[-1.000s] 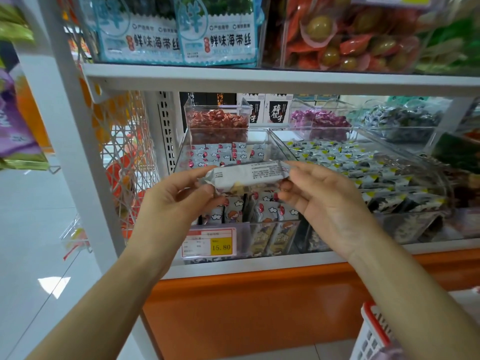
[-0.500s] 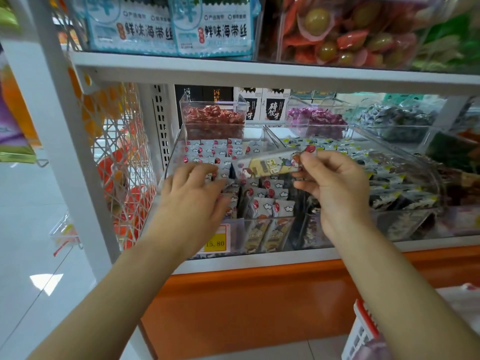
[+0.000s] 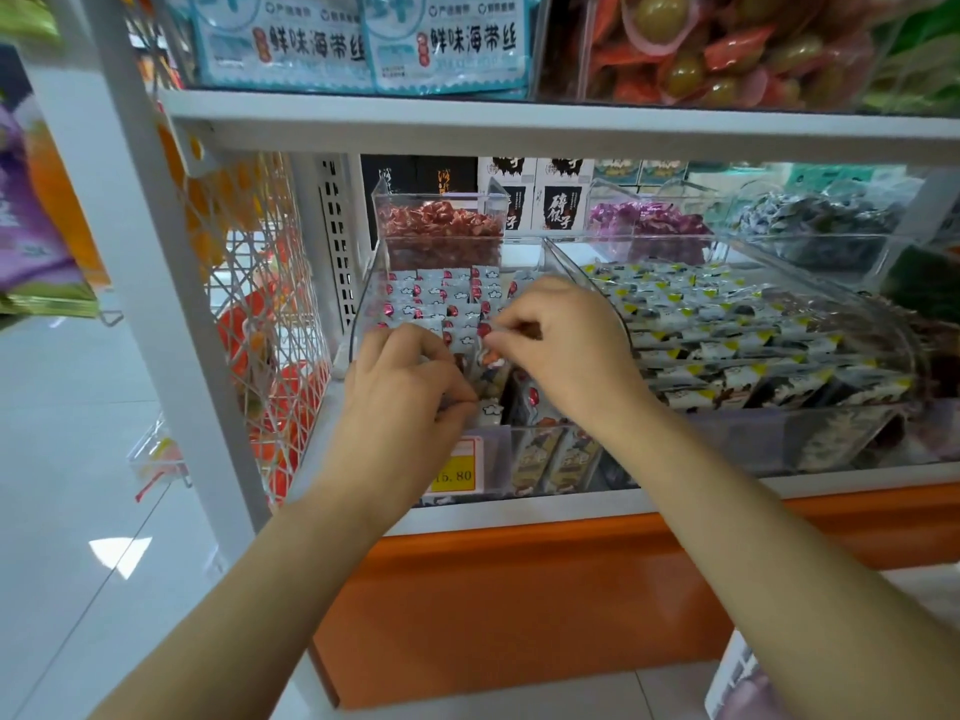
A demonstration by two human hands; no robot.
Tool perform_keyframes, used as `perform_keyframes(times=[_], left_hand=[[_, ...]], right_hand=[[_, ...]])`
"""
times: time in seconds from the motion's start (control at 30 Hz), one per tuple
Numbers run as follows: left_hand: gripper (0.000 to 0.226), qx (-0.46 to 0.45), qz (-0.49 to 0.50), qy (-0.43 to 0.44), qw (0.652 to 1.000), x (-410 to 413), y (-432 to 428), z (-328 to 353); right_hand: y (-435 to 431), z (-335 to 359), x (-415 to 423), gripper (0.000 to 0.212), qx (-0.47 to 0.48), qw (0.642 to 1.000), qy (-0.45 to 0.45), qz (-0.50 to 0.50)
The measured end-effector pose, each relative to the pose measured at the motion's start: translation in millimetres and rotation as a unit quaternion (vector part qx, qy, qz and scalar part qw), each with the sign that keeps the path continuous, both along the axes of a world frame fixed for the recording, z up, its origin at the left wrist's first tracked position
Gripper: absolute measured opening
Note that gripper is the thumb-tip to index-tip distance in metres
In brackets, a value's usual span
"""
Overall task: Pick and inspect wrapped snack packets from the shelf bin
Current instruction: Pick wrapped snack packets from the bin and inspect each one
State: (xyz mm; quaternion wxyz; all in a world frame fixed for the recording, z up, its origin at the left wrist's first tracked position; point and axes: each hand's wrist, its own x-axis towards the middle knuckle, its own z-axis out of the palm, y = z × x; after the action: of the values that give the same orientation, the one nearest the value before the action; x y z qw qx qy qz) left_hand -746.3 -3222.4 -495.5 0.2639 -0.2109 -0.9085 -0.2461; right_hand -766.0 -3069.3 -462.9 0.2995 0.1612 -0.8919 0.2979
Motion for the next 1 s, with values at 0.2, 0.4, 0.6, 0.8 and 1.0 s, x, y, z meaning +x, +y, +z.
perform_keyframes(times=[0.2,0.4,0.6,0.8,1.0], left_hand=[[0.008,-0.029,0.008,0.012,0.999,0.7,-5.3,0.0],[0.016,-0.042,0.026,0.028,0.998,-0.8,-9.9,6.7],[0.025,-0.052,0.029,0.031,0.998,-3.2,-9.2,5.7],[0.026,-0.019,0.031,0.034,0.999,-5.8,-8.1,8.0],[0.031,0.062,0.020,0.027,0.997,-2.2,-8.6,12.4]], right_hand=[[-10.5,-4.5,-5.0,0.018,0.248,0.964,-0.093,0.010],[-3.1,17.9,-20.9,0.025,0.084,0.982,-0.164,0.028],[-6.3,2.3,-36.9,0.020,0.258,0.960,-0.099,-0.032],[-9.4,-0.8,-35.6,0.005,0.169,0.983,-0.076,-0.001],[7.2,15.3,-11.5,0.010,-0.047,0.995,0.068,-0.060]])
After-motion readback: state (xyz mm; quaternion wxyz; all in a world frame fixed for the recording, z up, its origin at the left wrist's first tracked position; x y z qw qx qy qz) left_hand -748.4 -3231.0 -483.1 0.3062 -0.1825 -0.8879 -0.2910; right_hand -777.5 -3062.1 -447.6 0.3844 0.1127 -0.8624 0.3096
